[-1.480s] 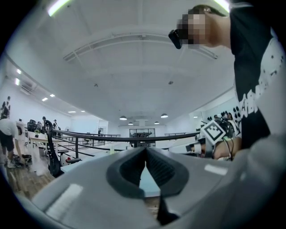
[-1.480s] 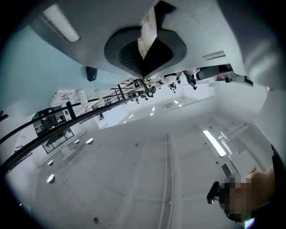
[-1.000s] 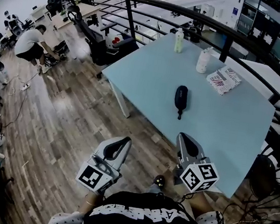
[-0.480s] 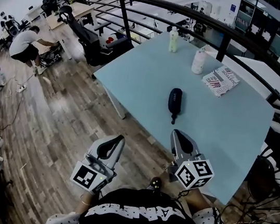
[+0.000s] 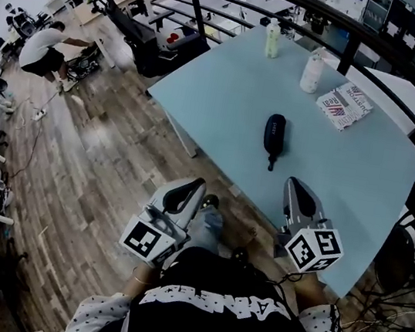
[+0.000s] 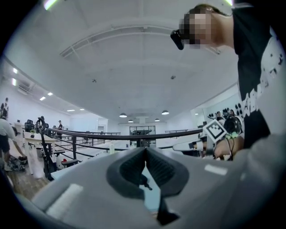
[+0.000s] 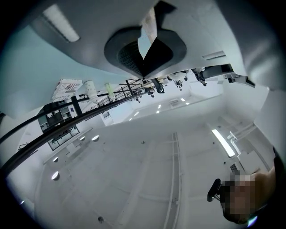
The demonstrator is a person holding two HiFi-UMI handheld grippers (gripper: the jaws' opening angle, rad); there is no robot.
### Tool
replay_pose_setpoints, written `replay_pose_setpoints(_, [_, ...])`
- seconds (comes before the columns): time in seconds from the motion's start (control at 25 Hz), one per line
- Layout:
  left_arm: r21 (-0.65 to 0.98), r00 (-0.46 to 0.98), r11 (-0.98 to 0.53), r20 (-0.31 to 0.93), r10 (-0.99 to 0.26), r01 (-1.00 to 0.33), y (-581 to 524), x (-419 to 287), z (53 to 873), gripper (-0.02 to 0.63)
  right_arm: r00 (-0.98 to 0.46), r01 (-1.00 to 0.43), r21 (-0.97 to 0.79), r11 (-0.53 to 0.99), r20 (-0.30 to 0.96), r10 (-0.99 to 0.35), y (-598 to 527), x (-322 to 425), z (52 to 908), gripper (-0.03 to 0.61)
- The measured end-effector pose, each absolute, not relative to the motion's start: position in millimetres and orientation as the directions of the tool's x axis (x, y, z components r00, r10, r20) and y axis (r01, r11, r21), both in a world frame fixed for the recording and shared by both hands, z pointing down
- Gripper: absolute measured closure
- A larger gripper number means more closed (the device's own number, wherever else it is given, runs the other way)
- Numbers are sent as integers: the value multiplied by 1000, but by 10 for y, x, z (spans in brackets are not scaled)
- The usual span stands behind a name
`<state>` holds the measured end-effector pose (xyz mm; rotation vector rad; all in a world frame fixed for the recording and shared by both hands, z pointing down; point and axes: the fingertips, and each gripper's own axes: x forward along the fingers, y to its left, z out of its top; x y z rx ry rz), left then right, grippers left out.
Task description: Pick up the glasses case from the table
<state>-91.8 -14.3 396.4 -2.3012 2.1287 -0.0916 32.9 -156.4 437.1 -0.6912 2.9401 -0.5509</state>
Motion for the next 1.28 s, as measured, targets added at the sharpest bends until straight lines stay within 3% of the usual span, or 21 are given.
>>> replay_pose_setpoints(0.32, [-57,230,-231,21,-973,-971,-885,-970,3851,614,-851,-500,-342,795,24,-525,-1953,284,4266,572])
replay_pose_setpoints(1.28, [-54,470,-472,42,-882,-880,-2531,-2020,3992,614,-691,-710,-302,636,128,-711,-3125,-540,4400,561])
